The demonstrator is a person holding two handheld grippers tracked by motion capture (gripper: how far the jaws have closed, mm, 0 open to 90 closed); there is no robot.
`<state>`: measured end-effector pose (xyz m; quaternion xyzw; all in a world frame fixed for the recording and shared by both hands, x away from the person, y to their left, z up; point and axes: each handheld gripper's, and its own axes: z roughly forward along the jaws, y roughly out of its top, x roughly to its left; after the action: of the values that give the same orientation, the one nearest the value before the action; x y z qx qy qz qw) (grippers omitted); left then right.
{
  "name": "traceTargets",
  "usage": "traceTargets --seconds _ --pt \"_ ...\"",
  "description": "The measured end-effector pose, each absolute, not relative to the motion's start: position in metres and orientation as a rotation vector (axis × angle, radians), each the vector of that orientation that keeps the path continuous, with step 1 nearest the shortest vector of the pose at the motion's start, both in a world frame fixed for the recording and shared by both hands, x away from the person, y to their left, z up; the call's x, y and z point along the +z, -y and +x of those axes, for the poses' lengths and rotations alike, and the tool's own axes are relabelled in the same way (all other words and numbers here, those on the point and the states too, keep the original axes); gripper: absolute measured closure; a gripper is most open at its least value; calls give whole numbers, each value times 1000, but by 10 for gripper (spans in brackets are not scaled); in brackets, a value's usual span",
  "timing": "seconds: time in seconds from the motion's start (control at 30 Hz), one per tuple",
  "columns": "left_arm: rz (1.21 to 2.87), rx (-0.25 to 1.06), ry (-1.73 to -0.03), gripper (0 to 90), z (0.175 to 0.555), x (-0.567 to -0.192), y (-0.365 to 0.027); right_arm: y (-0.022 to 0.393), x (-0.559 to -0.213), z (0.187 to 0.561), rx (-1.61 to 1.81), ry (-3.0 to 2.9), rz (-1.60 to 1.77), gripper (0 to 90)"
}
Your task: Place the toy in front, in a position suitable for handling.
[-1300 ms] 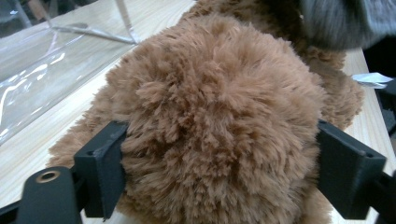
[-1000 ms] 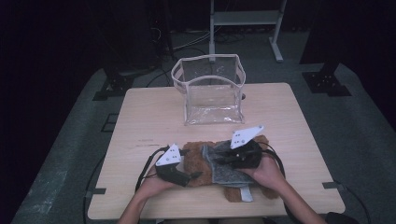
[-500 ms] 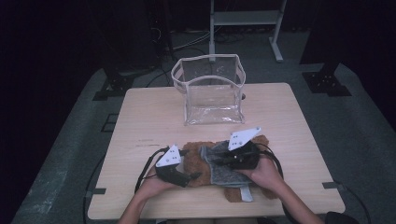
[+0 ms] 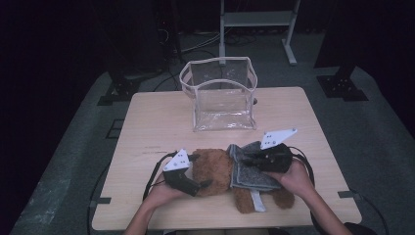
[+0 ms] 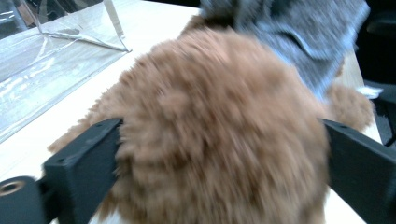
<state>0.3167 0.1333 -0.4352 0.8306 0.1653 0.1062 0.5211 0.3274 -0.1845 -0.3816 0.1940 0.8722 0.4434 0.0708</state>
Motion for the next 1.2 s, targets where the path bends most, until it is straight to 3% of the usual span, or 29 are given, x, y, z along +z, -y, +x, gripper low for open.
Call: traceTargets --seconds 0.07,0.17,0.3,0.53,0.83,1.2 --pt "1992 256 -387 24 316 -435 -131 180 -386 316 1355 -2643 554 785" --pt "2008 272 -377 126 315 -435 -133 179 -382 312 1343 -2635 528 785" --pt "2020 293 -362 186 314 -436 -134 187 -378 311 1338 -2629 530 785" --pt "2021 294 -354 185 313 -436 -135 237 -359 317 1415 -2508 635 783" --pt "2021 292 -347 185 313 -438 -140 254 -376 324 1440 -2582 702 782" --pt "2029 292 -347 182 311 -435 -140 294 -351 322 1528 -2494 752 780"
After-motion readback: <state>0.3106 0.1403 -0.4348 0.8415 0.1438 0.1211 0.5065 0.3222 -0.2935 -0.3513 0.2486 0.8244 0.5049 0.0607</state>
